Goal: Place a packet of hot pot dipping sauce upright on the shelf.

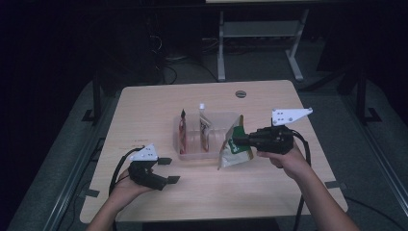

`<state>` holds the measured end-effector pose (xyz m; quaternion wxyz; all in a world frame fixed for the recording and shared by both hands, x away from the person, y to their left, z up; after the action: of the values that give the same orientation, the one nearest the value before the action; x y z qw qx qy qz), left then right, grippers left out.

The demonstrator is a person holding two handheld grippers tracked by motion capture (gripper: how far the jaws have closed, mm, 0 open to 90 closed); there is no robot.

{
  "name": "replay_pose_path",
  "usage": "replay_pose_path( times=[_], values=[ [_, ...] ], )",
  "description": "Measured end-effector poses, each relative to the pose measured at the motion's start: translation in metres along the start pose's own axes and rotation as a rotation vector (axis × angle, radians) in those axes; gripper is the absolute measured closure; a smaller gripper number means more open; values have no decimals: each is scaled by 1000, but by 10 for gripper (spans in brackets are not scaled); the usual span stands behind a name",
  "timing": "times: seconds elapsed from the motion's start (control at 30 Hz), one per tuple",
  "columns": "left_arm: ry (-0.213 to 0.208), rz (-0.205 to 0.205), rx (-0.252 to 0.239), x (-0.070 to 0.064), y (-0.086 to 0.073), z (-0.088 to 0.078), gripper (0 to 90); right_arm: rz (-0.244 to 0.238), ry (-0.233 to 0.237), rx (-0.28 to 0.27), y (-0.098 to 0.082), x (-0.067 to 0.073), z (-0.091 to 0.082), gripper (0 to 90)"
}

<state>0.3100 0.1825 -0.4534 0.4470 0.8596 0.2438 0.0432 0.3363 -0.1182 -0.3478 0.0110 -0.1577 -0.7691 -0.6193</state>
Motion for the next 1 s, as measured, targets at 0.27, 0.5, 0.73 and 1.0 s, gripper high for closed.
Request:
replay_pose_path(
  times=[0.27, 0.5, 0.73, 1.0],
  values=[
    [5, -7, 4, 3, -2, 0, 225, 4, -25, -9, 11, -21, 2, 900],
    [5, -14, 2, 4, -3, 0, 224, 4, -39, 7, 18, -37, 4, 900],
    [2, -12, 5, 3, -3, 1, 225, 14, -69, 20, 22, -53, 3, 900],
    [1, -15, 4, 3, -3, 1, 225, 35, -111, 13, 19, -66, -11, 900]
  ],
)
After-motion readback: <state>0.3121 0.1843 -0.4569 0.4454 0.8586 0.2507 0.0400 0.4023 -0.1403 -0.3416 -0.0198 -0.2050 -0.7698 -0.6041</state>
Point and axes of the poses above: each handheld gripper's, and its own axes: z roughly forward along the jaws, y roughly out of its top, x roughly to its left, the point moved 6 cm from there along z, roughly forward along the jaws
